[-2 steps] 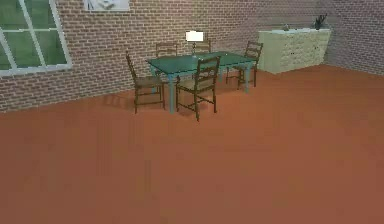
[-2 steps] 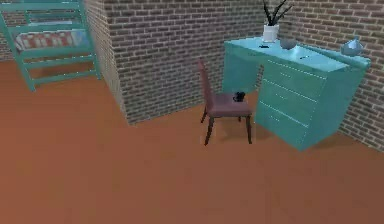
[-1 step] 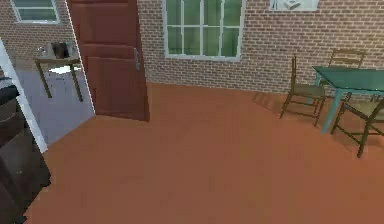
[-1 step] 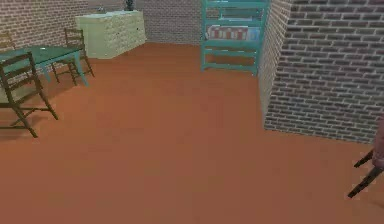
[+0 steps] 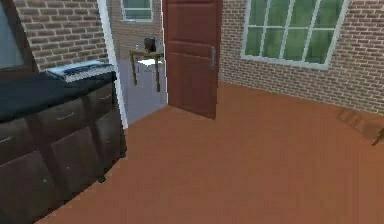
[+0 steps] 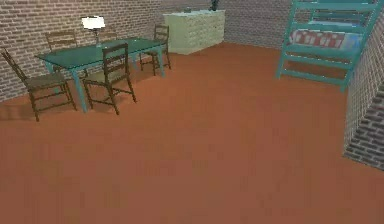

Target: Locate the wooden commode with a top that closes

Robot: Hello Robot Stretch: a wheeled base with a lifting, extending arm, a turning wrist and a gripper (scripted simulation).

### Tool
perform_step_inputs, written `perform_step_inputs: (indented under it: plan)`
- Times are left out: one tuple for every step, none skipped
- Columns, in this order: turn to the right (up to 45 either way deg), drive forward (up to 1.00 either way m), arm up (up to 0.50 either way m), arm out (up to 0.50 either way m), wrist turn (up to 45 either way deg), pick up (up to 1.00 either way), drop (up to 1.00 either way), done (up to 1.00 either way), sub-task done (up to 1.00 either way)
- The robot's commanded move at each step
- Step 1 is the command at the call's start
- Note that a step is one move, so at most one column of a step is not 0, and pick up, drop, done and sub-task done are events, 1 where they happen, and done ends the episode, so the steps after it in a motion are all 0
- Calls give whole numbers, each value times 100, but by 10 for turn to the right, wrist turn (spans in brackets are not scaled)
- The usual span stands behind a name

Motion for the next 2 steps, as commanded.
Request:
perform_step_inputs:
  plan:
    - [0, 100, 0, 0, 0, 0, 0, 0, 0]
    - [-30, 0, 0, 0, 0, 0, 0, 0, 0]
